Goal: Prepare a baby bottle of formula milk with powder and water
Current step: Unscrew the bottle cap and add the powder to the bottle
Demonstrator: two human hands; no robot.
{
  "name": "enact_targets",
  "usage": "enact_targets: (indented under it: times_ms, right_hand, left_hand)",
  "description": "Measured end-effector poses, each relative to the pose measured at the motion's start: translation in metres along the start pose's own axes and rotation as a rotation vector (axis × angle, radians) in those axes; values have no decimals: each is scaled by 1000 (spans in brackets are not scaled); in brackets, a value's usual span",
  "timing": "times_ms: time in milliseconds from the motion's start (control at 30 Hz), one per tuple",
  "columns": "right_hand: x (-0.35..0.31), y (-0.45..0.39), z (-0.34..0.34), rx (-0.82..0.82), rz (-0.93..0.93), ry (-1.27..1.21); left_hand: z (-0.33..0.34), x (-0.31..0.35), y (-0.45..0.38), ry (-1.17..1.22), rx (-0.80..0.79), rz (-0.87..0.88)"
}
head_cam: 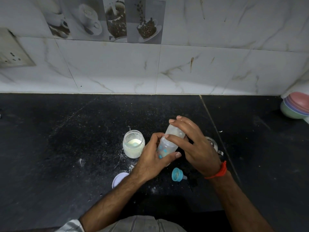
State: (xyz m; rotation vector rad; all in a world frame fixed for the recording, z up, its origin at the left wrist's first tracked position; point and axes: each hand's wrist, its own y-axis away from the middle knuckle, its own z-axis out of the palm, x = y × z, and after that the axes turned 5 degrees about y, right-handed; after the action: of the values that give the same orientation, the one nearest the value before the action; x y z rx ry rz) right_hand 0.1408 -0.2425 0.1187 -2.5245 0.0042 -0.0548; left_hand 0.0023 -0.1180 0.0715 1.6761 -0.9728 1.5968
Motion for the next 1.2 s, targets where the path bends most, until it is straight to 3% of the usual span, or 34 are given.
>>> enact_targets:
  times_ms: [467,767,1000,1200]
  right_hand:
    - [0,2,0,-9,65,-97]
    - [-8,12,10,101,738,-611]
    - [2,37,74,-157,1056,-747]
    - [1,54,123,-503,906,-582]
  left_hand:
    - [-2,0,1,-10,-1,3]
    - [-6,-8,5,-37,31,-17]
    - [-17,-12,13,-37,156,-38]
    - [-30,-12,23,-25,242,-19]
